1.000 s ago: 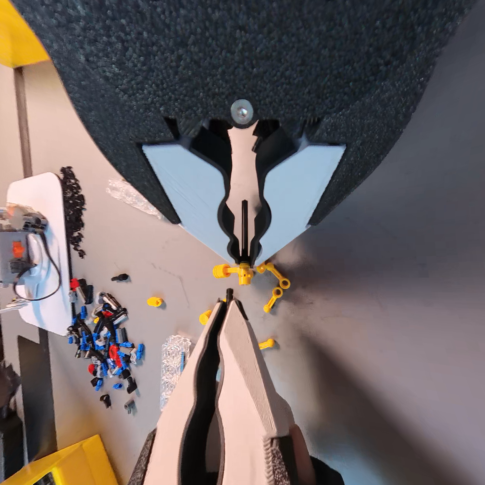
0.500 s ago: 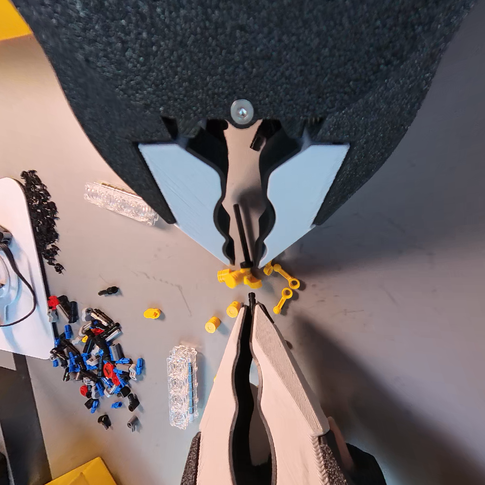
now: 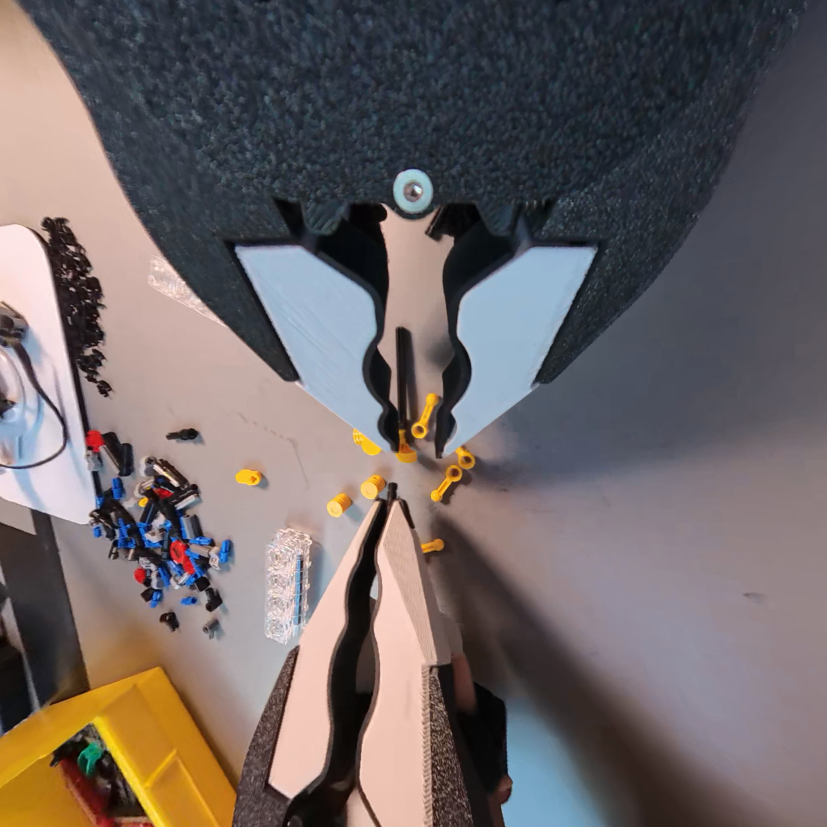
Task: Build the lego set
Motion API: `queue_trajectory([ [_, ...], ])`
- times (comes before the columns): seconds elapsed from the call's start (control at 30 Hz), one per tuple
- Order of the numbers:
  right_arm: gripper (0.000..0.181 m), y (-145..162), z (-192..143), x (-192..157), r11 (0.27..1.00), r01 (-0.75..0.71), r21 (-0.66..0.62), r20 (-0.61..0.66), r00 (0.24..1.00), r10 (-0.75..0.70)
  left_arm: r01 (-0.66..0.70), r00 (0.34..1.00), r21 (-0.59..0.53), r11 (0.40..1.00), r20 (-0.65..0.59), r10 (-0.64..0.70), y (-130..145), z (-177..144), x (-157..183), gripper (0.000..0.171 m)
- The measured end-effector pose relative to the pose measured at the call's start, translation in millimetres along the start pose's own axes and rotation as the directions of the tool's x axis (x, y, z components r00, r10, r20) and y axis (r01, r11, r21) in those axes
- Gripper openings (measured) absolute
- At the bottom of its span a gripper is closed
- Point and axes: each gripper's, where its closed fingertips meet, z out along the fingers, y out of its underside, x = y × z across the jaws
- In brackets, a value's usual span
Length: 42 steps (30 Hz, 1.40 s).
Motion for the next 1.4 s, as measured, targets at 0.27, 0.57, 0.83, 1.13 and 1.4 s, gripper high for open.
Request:
queue_trajectory([
  [0.27,0.018,4,1,30,0.999,-0.038,-0.033,-0.110,0.993,0.034,0.001,1.000,-0.005,1.000,0.002,-0.001,3,0,-2,0.004],
  [0.57,0.012,13,6,48,0.977,-0.200,-0.069,-0.150,0.971,0.188,0.009,1.000,0.004,1.000,0.016,-0.009,3,-5,-8,0.004],
  [0.83,0.012,32,2,68,0.788,-0.615,-0.018,-0.094,0.786,0.611,0.014,1.000,0.010,1.000,0.015,-0.014,3,-7,-10,0.004],
  [1.13,0.016,31,-18,86,0.866,-0.500,-0.008,-0.227,0.844,0.485,0.009,1.000,0.029,1.000,0.018,-0.009,-1,-11,-10,0.004],
  [1.4,0.025,46,14,76,0.853,-0.496,-0.162,-0.262,0.855,0.448,0.002,1.000,0.039,0.999,0.023,-0.003,-3,-13,-10,0.004],
])
